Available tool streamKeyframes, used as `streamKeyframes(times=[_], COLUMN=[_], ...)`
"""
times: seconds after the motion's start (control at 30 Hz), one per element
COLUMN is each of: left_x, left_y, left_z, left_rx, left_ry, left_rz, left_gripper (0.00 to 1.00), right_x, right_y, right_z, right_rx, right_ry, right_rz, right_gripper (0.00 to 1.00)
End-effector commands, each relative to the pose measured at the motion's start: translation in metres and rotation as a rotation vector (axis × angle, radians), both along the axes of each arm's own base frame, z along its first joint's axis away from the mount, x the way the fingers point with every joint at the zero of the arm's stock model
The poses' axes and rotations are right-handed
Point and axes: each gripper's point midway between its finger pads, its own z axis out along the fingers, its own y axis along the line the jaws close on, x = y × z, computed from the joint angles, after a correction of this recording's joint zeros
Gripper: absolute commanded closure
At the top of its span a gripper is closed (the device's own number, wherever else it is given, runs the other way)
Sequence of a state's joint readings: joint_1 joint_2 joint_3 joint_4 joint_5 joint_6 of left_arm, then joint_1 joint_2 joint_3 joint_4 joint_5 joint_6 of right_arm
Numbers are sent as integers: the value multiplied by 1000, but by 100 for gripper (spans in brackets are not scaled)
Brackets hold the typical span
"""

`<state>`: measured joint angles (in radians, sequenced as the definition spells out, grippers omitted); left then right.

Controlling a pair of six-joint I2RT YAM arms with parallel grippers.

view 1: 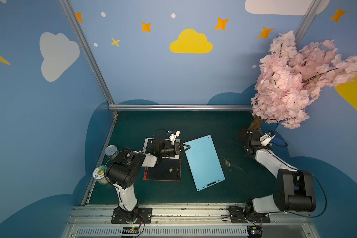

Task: Wipe the drawing tablet
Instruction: Place the cleaning item at the center of the board.

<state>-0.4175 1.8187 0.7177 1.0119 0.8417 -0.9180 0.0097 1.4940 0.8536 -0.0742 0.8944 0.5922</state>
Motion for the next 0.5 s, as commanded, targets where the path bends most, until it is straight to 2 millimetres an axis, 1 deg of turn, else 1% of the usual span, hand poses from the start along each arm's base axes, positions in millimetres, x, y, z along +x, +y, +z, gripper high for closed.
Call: streamKeyframes(times=[0.0, 0.03, 0.07, 0.1, 0.13, 0.17, 0.2, 0.27, 0.4, 0.47], left_x=[-1, -1, -1, -2, -1, -1, -2, -2, -1, -1], left_y=[-3, -3, -3, -3, -3, -3, -3, -3, -2, -3], left_z=[15, 14, 15, 15, 16, 16, 16, 16, 15, 16], left_rx=[-33, -32, -32, -31, -32, -31, -31, -31, -28, -28], left_ry=[-51, -50, -52, -51, -55, -53, -54, -53, -54, -56], left_rz=[-28, -26, -26, -26, -26, -26, -26, -26, -24, -25], left_gripper=[97, 97, 97, 97, 97, 97, 97, 97, 97, 97], right_x=[18, 24, 33, 38, 38, 35, 34, 35, 33, 27], right_y=[-5, -5, -3, 0, 0, -1, 0, 5, 23, 32], right_z=[2, 0, -3, -6, -6, -6, -4, -3, 4, 12], right_rx=[7, 20, 42, 64, 75, 80, 85, 98, 112, 125], right_ry=[-12, -10, -6, 0, 3, 11, 14, 18, 25, 13], right_rz=[17, 48, 96, 130, 125, 110, 111, 141, 222, 255], right_gripper=[100, 99, 78, 51, 32, 17, 10, 7, 6, 6])
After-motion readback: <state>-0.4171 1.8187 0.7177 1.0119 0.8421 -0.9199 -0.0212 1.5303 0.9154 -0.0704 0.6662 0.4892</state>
